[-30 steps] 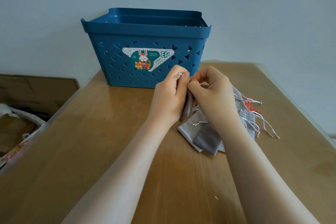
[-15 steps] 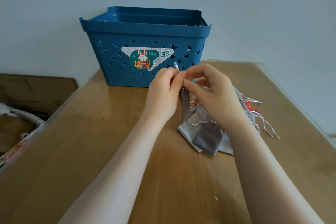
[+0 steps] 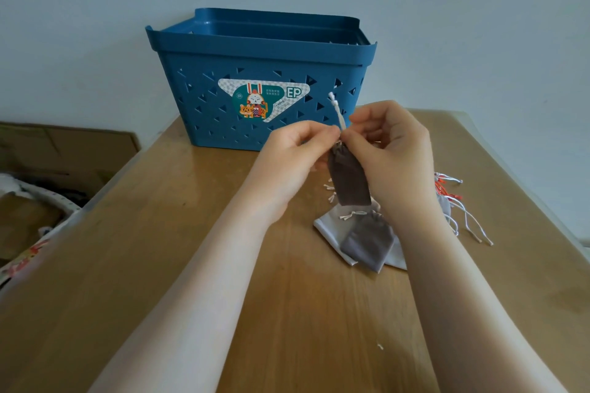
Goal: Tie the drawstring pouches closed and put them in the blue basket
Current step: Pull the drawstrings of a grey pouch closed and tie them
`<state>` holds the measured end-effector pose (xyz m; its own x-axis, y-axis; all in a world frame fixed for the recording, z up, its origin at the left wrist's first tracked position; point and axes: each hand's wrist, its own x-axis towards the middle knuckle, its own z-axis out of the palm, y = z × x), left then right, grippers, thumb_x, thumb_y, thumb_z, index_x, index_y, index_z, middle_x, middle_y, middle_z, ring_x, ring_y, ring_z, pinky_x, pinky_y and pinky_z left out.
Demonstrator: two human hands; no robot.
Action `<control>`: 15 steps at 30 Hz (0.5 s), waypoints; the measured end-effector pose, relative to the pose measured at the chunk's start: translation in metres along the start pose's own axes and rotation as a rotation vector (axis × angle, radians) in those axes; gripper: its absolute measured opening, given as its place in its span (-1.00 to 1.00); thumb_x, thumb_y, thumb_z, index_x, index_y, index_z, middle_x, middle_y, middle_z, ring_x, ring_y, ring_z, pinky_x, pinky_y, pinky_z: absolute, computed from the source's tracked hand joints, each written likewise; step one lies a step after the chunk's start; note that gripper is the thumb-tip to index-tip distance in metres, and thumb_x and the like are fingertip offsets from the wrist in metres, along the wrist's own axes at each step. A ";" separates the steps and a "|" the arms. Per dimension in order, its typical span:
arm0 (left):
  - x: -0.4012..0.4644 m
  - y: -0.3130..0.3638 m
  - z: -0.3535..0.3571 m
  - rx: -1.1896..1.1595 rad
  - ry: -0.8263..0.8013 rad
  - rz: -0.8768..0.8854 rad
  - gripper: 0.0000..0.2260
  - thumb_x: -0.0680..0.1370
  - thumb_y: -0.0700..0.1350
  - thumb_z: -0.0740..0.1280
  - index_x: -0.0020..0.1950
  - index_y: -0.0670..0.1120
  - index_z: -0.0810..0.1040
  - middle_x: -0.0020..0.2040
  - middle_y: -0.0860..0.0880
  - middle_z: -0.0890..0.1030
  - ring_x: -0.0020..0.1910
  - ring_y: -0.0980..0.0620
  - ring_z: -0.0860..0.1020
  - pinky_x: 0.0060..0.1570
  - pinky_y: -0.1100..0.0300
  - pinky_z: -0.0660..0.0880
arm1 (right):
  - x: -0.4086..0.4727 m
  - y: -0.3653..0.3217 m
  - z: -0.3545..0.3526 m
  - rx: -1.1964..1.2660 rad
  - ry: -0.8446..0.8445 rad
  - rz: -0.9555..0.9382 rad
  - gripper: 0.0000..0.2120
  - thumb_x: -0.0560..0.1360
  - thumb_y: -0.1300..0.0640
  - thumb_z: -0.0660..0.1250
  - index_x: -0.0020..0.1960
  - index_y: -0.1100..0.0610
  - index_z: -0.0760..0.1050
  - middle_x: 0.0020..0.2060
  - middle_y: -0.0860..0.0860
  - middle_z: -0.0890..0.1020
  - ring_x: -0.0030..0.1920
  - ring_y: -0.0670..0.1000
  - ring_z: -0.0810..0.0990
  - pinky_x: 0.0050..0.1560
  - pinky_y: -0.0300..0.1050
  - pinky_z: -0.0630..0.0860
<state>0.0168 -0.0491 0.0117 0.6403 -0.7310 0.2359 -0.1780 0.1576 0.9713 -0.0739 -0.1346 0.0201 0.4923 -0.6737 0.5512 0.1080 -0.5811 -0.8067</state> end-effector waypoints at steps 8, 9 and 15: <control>0.000 0.003 -0.004 0.421 0.082 0.124 -0.90 0.52 -0.13 0.35 -0.18 0.03 0.58 -0.24 0.11 0.59 -0.24 0.07 0.55 -0.06 0.02 0.55 | -0.003 0.003 0.005 -0.090 0.022 0.021 -0.87 0.36 0.32 0.40 -0.22 0.11 0.52 -0.36 -0.15 0.58 -0.34 -0.19 0.52 -0.22 -0.28 0.50; 0.000 0.005 -0.005 0.464 0.100 0.147 -0.90 0.53 -0.13 0.34 -0.17 0.01 0.58 -0.23 0.12 0.58 -0.29 0.12 0.53 -0.12 0.09 0.55 | -0.003 0.003 0.007 -0.115 0.030 0.006 -0.87 0.37 0.31 0.40 -0.23 0.09 0.54 -0.38 -0.18 0.57 -0.34 -0.22 0.52 -0.22 -0.32 0.49; -0.002 0.010 -0.005 0.452 0.073 0.099 -0.89 0.56 -0.18 0.29 -0.14 -0.05 0.56 -0.13 -0.05 0.62 -0.19 -0.05 0.65 -0.08 -0.05 0.60 | -0.006 -0.002 0.009 -0.251 -0.002 -0.066 -0.85 0.39 0.30 0.37 -0.18 0.08 0.65 -0.35 -0.14 0.60 -0.25 -0.13 0.60 -0.16 -0.26 0.53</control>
<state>0.0172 -0.0428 0.0208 0.6519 -0.6759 0.3439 -0.5381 -0.0927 0.8378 -0.0693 -0.1256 0.0165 0.4931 -0.6297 0.6002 -0.0774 -0.7190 -0.6907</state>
